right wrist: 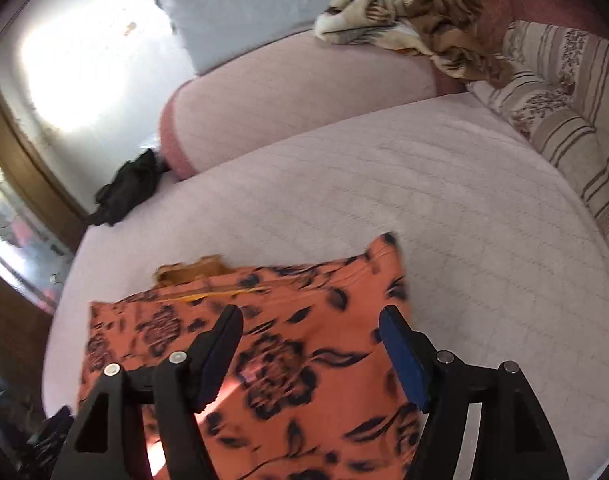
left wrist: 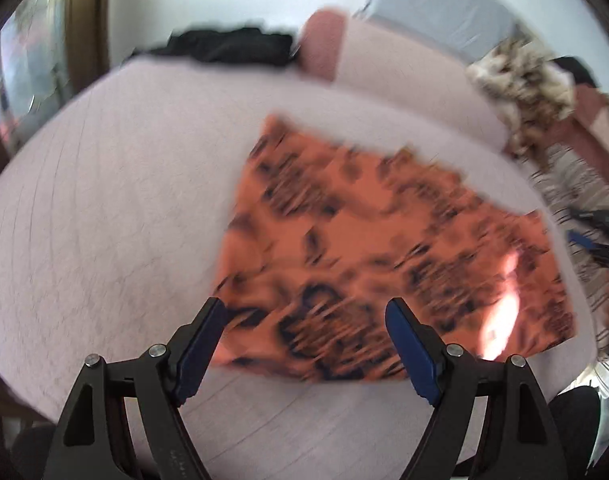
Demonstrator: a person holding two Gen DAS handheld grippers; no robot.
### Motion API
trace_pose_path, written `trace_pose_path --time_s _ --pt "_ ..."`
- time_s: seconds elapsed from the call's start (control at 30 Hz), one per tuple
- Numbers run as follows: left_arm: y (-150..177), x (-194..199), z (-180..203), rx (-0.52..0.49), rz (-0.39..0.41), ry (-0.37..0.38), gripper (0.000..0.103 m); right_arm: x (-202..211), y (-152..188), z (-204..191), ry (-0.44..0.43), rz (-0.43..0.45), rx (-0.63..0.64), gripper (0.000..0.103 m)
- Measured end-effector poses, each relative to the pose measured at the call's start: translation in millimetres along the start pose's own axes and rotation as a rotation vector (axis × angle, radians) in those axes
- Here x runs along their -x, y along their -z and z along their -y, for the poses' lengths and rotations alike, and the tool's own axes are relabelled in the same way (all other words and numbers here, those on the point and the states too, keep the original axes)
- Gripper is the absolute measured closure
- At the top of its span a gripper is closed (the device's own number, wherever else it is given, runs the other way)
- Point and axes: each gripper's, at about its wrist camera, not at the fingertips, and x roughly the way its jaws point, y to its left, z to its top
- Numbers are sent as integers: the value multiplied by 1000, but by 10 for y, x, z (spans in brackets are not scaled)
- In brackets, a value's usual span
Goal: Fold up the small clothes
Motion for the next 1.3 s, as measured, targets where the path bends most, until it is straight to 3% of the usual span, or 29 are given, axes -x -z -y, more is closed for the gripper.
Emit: trace_pose_path --time_s 0.03,0.1,0.23,0.33,0.43,0.6,0.63,0.73,0.8,0.9,0.93,1.0,1.13,1.23,1.3 --pt "46 -172 -156 63 -95 -12 28 54 119 -108 -71 -12 0 24" --pt "42 -49 -328 146 -60 35 36 22 385 -265 -161 -67 5 17" --pt "-91 281 -465 176 13 99 36 -221 765 -320 -114 -175 26 17" --pt "-341 340 -535 156 38 106 36 -260 916 -215 -114 -185 4 17" --pt "-695 162 -524 115 36 123 36 -252 936 -69 -138 -177 -29 17" --pt "-1296 -495 -320 -3 -45 44 37 -289 979 -45 -173 -164 -46 17" --pt "-1383 -613 -288 -19 -54 27 40 -307 991 -75 -182 -157 -42 16" --pt "-1682 -1084 -247 -59 -131 -59 69 -296 1013 -87 -192 -136 -6 14" --pt "-1884 -1265 -301 -13 -145 -63 67 -291 1036 -102 -194 -125 19 14" --pt "-2107 -1126 -277 -7 -46 -272 68 -291 1040 -115 -197 -124 27 13" --pt "-2118 -1032 -288 2 -24 -270 68 -288 1039 -101 -204 -123 21 13" --pt "-2033 -808 -278 6 -6 -188 68 -280 1035 -72 -218 -120 6 13" --pt "-1532 -269 -49 -98 62 -96 65 -267 1024 -44 -227 -117 -27 13" --pt "-1008 -19 139 -149 69 -47 47 -222 959 -71 -218 -136 -58 13" --pt "-701 32 244 -166 74 -32 44 -180 833 -91 -260 -140 -65 13"
